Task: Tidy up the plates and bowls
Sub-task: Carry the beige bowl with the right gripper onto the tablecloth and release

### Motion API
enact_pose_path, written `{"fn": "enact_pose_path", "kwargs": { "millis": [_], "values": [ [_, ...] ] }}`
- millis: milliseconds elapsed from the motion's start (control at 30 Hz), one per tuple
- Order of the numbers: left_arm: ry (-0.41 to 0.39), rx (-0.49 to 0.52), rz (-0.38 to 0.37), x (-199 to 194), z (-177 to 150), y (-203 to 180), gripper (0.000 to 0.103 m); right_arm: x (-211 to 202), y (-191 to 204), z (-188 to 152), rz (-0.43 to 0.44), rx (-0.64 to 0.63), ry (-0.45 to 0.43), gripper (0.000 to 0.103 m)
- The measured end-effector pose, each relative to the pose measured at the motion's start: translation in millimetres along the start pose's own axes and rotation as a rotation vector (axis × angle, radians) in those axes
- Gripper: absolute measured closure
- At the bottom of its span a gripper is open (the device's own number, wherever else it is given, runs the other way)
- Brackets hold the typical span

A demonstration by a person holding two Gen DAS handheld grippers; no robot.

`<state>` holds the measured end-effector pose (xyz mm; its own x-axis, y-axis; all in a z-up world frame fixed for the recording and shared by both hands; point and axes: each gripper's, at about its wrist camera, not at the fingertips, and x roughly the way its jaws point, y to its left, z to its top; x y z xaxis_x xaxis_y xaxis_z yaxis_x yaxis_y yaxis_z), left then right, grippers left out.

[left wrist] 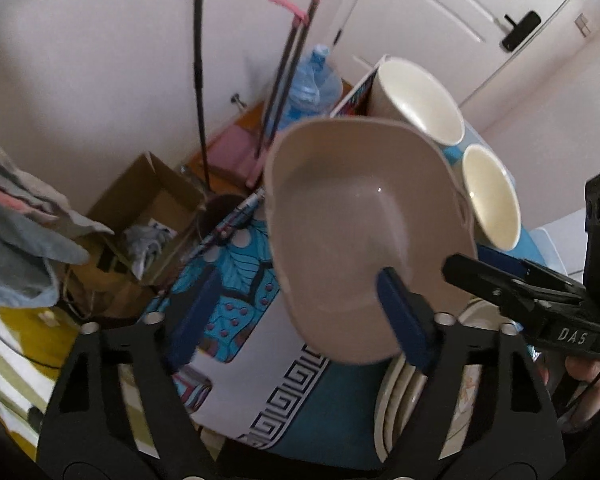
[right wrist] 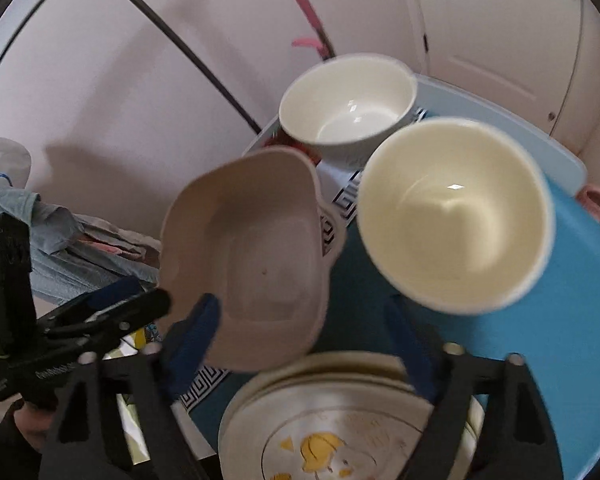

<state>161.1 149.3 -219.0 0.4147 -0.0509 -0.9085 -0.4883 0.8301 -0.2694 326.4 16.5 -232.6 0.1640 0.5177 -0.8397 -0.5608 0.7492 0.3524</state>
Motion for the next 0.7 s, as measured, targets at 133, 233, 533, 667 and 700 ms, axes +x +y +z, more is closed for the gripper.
{"fn": "enact_pose_path", "kwargs": {
  "millis": [133, 233, 533, 667, 700],
  "values": [
    [0.041, 0.018, -0.006, 19, 6, 1, 0.056, 16, 6, 6, -0.009, -0.034, 0.014, 0.043],
    [0.043, 0.046, -0.006, 26, 11, -1, 0.079, 22, 11, 9, -0.038, -0.064, 0.006, 0.067],
    [-0.016, 0.153, 0.051, 13, 18, -14, 0.080, 20, 12, 6, -0.075, -0.057, -0.036, 0.084],
    [-0.088, 0.215, 0.066, -19, 20, -32, 0.080, -13, 17, -1, -0.063, -0.044, -0.120, 0.084],
    [-0.111, 0.239, 0.065, -31, 20, -41, 0.080, -21, 16, -3, -0.062, -0.040, -0.137, 0.084]
  ]
}}
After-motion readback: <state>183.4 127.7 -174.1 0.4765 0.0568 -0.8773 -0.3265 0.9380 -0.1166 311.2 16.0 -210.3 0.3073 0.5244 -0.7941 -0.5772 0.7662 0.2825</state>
